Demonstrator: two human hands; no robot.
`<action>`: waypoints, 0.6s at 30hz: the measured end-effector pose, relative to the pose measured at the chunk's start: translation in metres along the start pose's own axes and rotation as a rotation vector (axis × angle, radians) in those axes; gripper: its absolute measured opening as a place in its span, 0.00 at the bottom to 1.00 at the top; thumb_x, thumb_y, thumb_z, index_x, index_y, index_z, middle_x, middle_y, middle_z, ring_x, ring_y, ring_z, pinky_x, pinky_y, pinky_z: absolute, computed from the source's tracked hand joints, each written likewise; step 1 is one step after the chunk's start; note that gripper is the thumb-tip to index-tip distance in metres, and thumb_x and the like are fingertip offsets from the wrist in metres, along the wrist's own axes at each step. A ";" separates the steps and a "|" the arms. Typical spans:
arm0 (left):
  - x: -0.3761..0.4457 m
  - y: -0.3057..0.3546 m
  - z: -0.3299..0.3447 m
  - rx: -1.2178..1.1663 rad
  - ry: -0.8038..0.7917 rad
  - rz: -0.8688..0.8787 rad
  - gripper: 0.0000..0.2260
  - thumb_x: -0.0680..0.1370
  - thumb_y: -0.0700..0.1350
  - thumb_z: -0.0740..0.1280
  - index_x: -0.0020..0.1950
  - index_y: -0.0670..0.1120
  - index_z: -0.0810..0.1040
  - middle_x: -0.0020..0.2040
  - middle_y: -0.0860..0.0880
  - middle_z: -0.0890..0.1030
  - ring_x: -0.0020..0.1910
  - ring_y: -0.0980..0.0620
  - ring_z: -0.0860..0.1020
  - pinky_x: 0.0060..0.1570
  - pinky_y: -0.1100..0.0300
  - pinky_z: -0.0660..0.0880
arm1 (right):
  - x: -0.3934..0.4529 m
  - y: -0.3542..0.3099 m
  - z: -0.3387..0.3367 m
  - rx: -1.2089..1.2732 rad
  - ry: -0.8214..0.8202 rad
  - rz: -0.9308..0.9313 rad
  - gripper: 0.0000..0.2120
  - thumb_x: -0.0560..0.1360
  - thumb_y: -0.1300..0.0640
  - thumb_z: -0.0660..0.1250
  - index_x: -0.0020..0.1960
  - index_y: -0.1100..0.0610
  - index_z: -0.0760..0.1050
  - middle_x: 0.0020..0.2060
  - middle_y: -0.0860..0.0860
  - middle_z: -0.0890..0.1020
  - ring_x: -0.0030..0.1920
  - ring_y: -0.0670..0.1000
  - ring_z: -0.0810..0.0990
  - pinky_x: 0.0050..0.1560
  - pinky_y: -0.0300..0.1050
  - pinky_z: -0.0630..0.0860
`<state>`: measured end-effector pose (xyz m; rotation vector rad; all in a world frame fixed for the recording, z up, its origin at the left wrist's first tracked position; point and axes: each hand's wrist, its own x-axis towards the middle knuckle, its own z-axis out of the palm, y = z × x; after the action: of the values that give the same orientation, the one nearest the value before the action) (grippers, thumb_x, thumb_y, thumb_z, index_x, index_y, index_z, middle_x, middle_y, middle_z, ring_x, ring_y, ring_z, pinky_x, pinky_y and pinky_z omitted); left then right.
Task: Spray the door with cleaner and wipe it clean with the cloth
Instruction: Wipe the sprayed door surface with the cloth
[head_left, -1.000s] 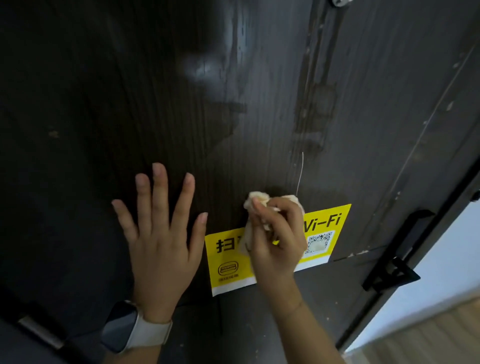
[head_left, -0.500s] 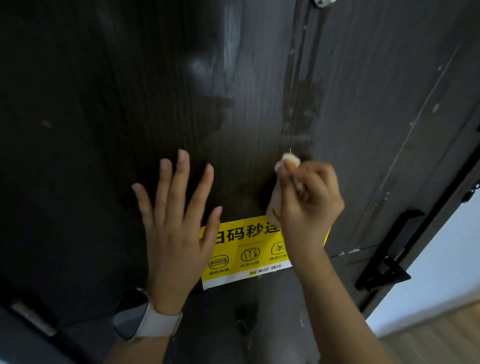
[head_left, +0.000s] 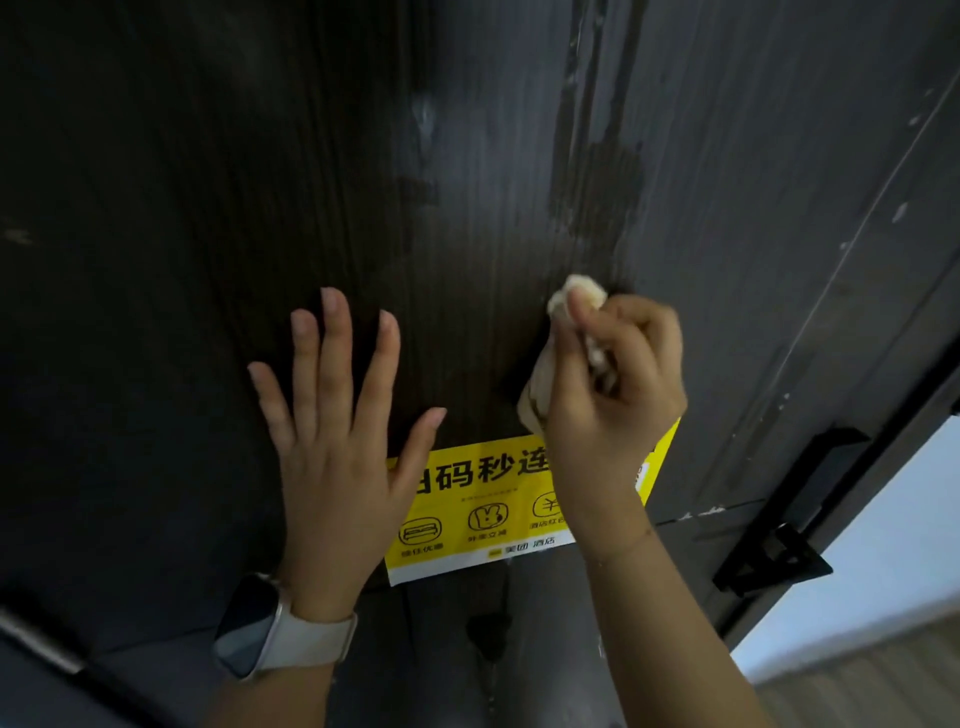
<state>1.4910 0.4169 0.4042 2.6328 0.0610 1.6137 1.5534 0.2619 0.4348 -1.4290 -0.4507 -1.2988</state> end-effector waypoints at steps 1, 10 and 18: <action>0.000 0.000 0.000 -0.004 0.002 0.003 0.32 0.80 0.56 0.61 0.79 0.46 0.53 0.79 0.44 0.46 0.78 0.47 0.41 0.75 0.42 0.38 | -0.011 0.005 -0.005 -0.019 -0.026 -0.002 0.03 0.72 0.71 0.72 0.45 0.68 0.81 0.40 0.58 0.75 0.40 0.58 0.75 0.43 0.43 0.71; 0.000 0.001 -0.001 -0.023 -0.003 0.006 0.33 0.80 0.56 0.61 0.79 0.46 0.52 0.79 0.47 0.43 0.78 0.47 0.41 0.75 0.42 0.38 | 0.002 0.008 -0.014 -0.067 -0.080 -0.061 0.02 0.71 0.72 0.72 0.42 0.68 0.80 0.38 0.59 0.75 0.40 0.53 0.74 0.42 0.40 0.71; 0.000 0.000 -0.001 0.001 -0.005 0.004 0.32 0.80 0.56 0.61 0.79 0.46 0.53 0.78 0.47 0.44 0.78 0.48 0.40 0.75 0.43 0.37 | -0.045 0.021 -0.033 -0.100 -0.159 0.105 0.03 0.70 0.73 0.72 0.42 0.68 0.81 0.39 0.55 0.75 0.40 0.51 0.75 0.44 0.36 0.71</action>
<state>1.4905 0.4165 0.4045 2.6389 0.0560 1.6089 1.5408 0.2427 0.3801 -1.6256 -0.4147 -1.1425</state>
